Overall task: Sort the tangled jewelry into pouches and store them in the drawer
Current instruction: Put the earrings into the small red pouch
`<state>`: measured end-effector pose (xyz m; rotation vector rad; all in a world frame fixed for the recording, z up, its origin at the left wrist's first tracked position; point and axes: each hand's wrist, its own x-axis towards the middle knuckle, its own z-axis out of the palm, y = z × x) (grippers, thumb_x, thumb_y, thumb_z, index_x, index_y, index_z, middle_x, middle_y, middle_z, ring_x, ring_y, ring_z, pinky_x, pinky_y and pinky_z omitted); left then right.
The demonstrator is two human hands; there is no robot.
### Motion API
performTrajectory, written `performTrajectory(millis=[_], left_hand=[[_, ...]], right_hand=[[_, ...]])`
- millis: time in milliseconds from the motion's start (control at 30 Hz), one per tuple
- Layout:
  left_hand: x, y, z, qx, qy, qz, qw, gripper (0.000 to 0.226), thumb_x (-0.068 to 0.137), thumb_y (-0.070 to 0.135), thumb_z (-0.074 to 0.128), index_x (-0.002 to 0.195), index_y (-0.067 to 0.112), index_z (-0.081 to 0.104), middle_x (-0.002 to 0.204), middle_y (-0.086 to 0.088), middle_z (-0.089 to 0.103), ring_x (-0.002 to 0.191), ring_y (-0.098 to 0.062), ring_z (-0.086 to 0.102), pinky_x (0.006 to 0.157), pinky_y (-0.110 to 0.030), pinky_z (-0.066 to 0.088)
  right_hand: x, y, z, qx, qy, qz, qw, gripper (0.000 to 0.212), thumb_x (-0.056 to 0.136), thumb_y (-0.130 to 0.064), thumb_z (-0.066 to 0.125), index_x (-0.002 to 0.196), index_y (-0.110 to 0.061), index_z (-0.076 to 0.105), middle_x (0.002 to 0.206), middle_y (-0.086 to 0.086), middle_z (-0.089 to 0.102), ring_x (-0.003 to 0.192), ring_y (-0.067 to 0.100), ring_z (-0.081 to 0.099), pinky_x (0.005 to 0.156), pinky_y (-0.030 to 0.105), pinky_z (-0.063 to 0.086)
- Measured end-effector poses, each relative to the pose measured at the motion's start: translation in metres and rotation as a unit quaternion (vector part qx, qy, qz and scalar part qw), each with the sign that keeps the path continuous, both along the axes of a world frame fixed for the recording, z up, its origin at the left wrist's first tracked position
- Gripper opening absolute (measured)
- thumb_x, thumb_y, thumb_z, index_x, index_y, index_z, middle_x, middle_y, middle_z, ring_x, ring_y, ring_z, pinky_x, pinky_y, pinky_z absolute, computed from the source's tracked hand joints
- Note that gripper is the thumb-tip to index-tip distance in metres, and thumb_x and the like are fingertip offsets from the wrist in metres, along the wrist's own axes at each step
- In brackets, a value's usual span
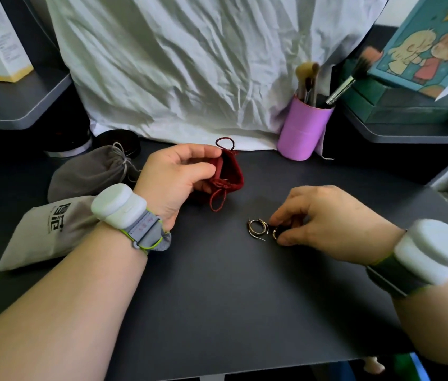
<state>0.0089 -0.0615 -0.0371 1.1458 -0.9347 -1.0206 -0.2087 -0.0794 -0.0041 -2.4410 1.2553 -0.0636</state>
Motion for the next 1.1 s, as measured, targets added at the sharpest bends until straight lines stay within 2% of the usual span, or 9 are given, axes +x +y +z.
performTrajectory(millis=[100, 233, 333, 433, 533, 600, 767, 1100], left_hand=[[-0.001, 0.000, -0.001, 0.001, -0.006, -0.002, 1.000, 0.028, 0.079, -0.013, 0.058, 0.086, 0.012, 0.070, 0.082, -0.008, 0.070, 0.064, -0.017, 0.061, 0.052, -0.022, 0.049], [0.000, -0.001, -0.002, 0.006, -0.006, 0.001, 1.000, 0.029, 0.079, -0.012, 0.059, 0.086, 0.013, 0.071, 0.082, -0.008, 0.070, 0.065, -0.019, 0.061, 0.053, -0.023, 0.049], [0.000, -0.001, -0.002, 0.005, -0.008, 0.001, 1.000, 0.029, 0.079, -0.012, 0.059, 0.085, 0.014, 0.071, 0.080, -0.007, 0.070, 0.066, -0.022, 0.060, 0.053, -0.023, 0.049], [0.001, -0.001, -0.003, 0.004, -0.007, 0.000, 1.000, 0.029, 0.079, -0.012, 0.059, 0.085, 0.014, 0.071, 0.081, -0.008, 0.070, 0.066, -0.022, 0.060, 0.053, -0.023, 0.049], [0.002, -0.001, -0.004, 0.003, -0.011, 0.000, 1.000, 0.030, 0.078, -0.011, 0.059, 0.084, 0.015, 0.072, 0.081, -0.007, 0.071, 0.066, -0.022, 0.061, 0.052, -0.023, 0.049], [0.001, -0.002, -0.004, 0.002, -0.012, -0.001, 1.000, 0.030, 0.078, -0.011, 0.060, 0.084, 0.016, 0.072, 0.082, -0.008, 0.071, 0.067, -0.023, 0.061, 0.053, -0.023, 0.049], [0.002, -0.003, -0.005, 0.001, -0.014, 0.002, 1.000, 0.030, 0.077, -0.011, 0.060, 0.084, 0.016, 0.073, 0.083, -0.008, 0.072, 0.070, -0.026, 0.061, 0.054, -0.025, 0.049], [0.002, -0.003, -0.005, 0.000, -0.010, -0.004, 1.000, 0.030, 0.079, -0.012, 0.059, 0.085, 0.014, 0.072, 0.079, -0.007, 0.071, 0.064, -0.022, 0.062, 0.052, -0.023, 0.049]], right_hand=[[0.000, -0.002, -0.002, 0.007, -0.016, -0.013, 1.000, 0.016, 0.070, -0.029, 0.078, 0.084, -0.032, 0.071, 0.079, -0.012, 0.060, 0.071, -0.002, 0.057, 0.072, 0.018, 0.046], [0.001, -0.004, -0.004, 0.028, -0.027, 0.011, 0.999, 0.014, 0.068, -0.032, 0.080, 0.073, -0.031, 0.066, 0.084, -0.012, 0.056, 0.070, -0.002, 0.054, 0.065, 0.011, 0.041], [0.007, -0.002, -0.006, 0.033, -0.074, 0.040, 0.996, 0.016, 0.066, -0.028, 0.082, 0.068, -0.031, 0.066, 0.096, -0.015, 0.054, 0.081, -0.002, 0.054, 0.074, 0.011, 0.041], [0.015, -0.002, -0.008, 0.020, -0.086, 0.062, 0.994, 0.017, 0.068, -0.024, 0.080, 0.068, -0.032, 0.065, 0.101, -0.015, 0.057, 0.089, -0.001, 0.054, 0.081, 0.012, 0.040], [0.021, -0.005, -0.007, 0.012, -0.067, 0.059, 0.996, 0.015, 0.069, -0.025, 0.079, 0.072, -0.031, 0.065, 0.095, -0.012, 0.058, 0.085, 0.003, 0.055, 0.079, 0.021, 0.044], [0.024, -0.008, -0.006, 0.011, -0.047, 0.051, 0.997, 0.015, 0.069, -0.027, 0.079, 0.075, -0.031, 0.066, 0.092, -0.011, 0.056, 0.082, 0.003, 0.055, 0.077, 0.022, 0.045], [0.030, -0.013, -0.003, 0.032, -0.023, 0.046, 0.998, 0.026, 0.066, -0.030, 0.081, 0.078, -0.036, 0.059, 0.088, -0.013, 0.053, 0.078, 0.000, 0.053, 0.062, 0.007, 0.037], [0.036, -0.017, -0.001, 0.037, -0.039, 0.045, 0.998, 0.029, 0.060, -0.026, 0.084, 0.070, -0.035, 0.058, 0.086, -0.012, 0.052, 0.071, -0.003, 0.051, 0.062, 0.005, 0.038]])
